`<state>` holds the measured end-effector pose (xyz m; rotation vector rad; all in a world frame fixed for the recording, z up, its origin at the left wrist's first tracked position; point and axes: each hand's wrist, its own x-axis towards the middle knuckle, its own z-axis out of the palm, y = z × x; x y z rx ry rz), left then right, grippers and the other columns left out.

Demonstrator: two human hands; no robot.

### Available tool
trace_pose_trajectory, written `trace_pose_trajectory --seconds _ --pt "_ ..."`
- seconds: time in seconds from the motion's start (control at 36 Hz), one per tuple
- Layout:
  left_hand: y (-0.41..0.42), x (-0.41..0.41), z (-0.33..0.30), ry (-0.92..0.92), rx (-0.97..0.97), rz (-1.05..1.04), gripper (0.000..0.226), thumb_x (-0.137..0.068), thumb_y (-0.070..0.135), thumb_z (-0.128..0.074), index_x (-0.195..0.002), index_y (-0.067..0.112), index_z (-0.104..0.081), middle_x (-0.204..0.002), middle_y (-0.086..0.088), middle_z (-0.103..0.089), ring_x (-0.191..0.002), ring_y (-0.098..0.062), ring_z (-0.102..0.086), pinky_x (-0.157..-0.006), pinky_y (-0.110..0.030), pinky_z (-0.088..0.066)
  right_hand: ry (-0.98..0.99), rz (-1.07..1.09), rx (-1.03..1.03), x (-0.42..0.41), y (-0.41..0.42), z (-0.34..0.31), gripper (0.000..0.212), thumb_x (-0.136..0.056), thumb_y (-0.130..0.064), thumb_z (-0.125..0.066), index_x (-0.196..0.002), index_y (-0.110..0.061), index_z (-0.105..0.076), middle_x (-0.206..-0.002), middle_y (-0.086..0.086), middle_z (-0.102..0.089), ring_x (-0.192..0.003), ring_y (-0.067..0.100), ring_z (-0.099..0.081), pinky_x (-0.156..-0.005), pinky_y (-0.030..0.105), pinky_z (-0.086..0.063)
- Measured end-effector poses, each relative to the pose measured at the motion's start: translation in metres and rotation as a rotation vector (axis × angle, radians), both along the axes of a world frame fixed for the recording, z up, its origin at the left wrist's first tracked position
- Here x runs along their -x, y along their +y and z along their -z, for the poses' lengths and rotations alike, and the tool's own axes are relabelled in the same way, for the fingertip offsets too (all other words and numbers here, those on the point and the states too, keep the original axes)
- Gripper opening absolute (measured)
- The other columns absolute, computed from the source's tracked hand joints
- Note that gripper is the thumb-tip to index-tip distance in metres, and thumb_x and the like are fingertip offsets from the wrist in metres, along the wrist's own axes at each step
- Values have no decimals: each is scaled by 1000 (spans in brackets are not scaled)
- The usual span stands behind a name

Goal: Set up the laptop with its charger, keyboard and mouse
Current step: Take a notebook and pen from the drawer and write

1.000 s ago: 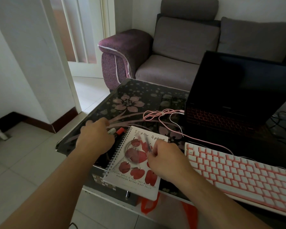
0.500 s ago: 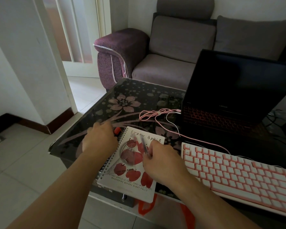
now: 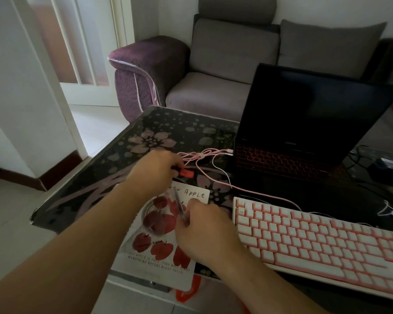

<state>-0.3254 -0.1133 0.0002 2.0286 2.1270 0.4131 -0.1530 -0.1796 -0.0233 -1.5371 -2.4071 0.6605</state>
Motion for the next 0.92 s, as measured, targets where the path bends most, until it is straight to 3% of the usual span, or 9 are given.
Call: trace_pose_trajectory --seconds 0.11,0.22,0.31,0.42,0.53,0.61,0.72,0.83,0.92 --pt "8 -3 19 16 -29 21 44 -99 3 -58 -125 35 -74 -127 3 -71 -106 -14 -65 -92 -33 -58 -1 -9 -11 1 0 1 22 -103 -43 -50 -91 -24 -48 -77 -7 -55 -63 10 -52 -49 25 -30" --pt "-3 4 12 -63 -108 -38 44 -100 -1 -54 -123 29 -76 -126 -1 -70 -100 -15 -64 -88 -28 -55 -10 -7 -11 0 1 3 27 -105 -44 -48 -94 -22 -57 -82 -5 -64 -70 13 -62 -52 27 -42" --pt "-18 14 4 -93 -155 -108 31 -101 6 -56 -115 24 -77 -114 3 -73 -92 -9 -62 -82 -23 -50 13 27 2 1 1 3 29 -105 -44 -49 -91 -21 -58 -79 -3 -64 -69 14 -64 -53 30 -47" --pt "-39 19 -15 -76 113 -168 12 -96 30 -66 -96 25 -77 -96 5 -73 -82 -8 -65 -74 -25 -54 51 48 15 3 1 1 21 -104 -42 -51 -109 -21 -52 -84 -5 -63 -72 13 -65 -52 29 -46" --pt "-76 2 -31 -17 422 -138 21 -85 42 -82 -87 22 -75 -81 5 -74 -77 -9 -70 -73 -27 -60 14 24 -14 2 -7 0 22 -104 -45 -48 -110 -24 -51 -83 -8 -63 -72 11 -64 -55 31 -51" --pt "-92 -12 -23 32 452 -193 31 -81 38 -85 -98 21 -65 -92 3 -68 -84 -12 -67 -78 -29 -60 37 41 -2 1 -11 -1 21 -105 -45 -48 -106 -24 -51 -81 -8 -63 -70 10 -62 -53 29 -45" --pt "-96 -20 -4 20 362 -294 67 -82 43 -82 -136 21 -48 -136 -6 -49 -113 -23 -60 -95 -40 -58 77 49 31 0 -16 -4 22 -106 -47 -48 -105 -25 -51 -81 -7 -64 -69 8 -63 -53 27 -44" --pt "-95 -16 -2 -9 311 -305 66 -83 46 -81 -135 23 -47 -139 -7 -45 -112 -24 -58 -94 -40 -57 96 45 65 -2 -18 -6 17 -106 -43 -50 -101 -26 -48 -81 -7 -63 -69 8 -61 -51 26 -38" --pt "-92 -17 -9 -74 384 -350 84 -82 38 -84 -147 15 -37 -155 -14 -32 -125 -28 -56 -92 -36 -54 83 34 91 -2 -16 -5 16 -104 -42 -53 -101 -27 -48 -84 -7 -64 -73 11 -63 -53 28 -39"
